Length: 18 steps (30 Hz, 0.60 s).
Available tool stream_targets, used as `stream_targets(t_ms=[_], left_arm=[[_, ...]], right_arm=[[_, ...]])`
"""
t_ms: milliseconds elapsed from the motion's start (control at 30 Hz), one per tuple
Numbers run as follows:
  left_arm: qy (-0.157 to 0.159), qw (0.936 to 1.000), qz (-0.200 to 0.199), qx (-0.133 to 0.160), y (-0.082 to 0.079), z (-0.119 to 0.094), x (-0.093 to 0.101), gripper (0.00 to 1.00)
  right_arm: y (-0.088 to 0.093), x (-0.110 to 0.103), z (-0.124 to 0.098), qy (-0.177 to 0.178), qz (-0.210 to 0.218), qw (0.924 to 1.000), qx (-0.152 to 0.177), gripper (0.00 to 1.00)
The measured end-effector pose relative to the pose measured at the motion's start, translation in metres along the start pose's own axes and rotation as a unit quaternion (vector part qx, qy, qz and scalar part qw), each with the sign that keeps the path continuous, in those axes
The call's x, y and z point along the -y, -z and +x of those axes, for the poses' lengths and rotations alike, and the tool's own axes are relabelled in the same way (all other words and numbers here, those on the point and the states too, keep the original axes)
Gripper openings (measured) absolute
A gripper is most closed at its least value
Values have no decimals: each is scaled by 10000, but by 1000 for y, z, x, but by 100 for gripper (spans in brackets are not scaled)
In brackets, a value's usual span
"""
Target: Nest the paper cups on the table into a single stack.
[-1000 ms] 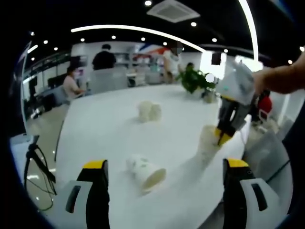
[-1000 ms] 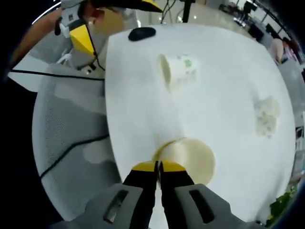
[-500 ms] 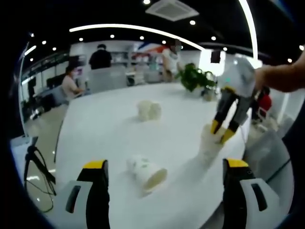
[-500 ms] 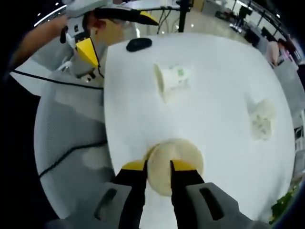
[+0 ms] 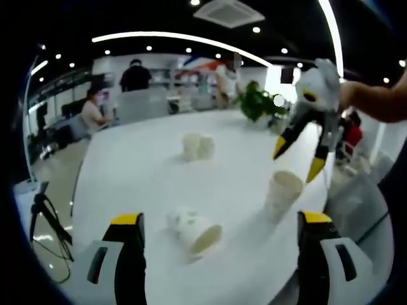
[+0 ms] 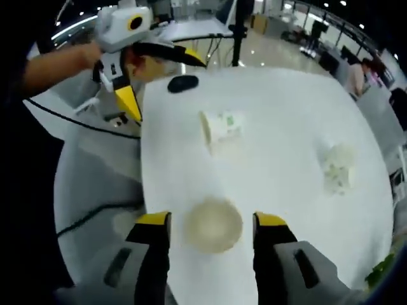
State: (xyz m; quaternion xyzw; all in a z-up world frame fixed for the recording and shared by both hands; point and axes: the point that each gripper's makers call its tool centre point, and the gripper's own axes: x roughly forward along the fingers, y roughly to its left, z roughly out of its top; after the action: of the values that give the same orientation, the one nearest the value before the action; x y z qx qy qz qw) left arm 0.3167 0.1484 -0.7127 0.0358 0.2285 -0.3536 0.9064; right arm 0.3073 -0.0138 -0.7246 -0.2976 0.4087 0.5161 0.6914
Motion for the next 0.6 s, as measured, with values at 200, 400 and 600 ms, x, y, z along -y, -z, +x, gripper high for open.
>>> stream_targets(t_ms=[200, 400, 600], left_arm=[[3, 10000, 34, 32, -1, 2, -2, 99], [-31, 10000, 22, 34, -1, 3, -5, 99], [-75, 10000, 39, 45, 3, 2, -12, 99]], right_arm=[[-2, 16, -25, 228, 334, 9968, 688, 57], [9, 35, -46, 614, 828, 9845, 1416, 66], [27, 43, -60, 951, 1119, 9687, 1999, 71]])
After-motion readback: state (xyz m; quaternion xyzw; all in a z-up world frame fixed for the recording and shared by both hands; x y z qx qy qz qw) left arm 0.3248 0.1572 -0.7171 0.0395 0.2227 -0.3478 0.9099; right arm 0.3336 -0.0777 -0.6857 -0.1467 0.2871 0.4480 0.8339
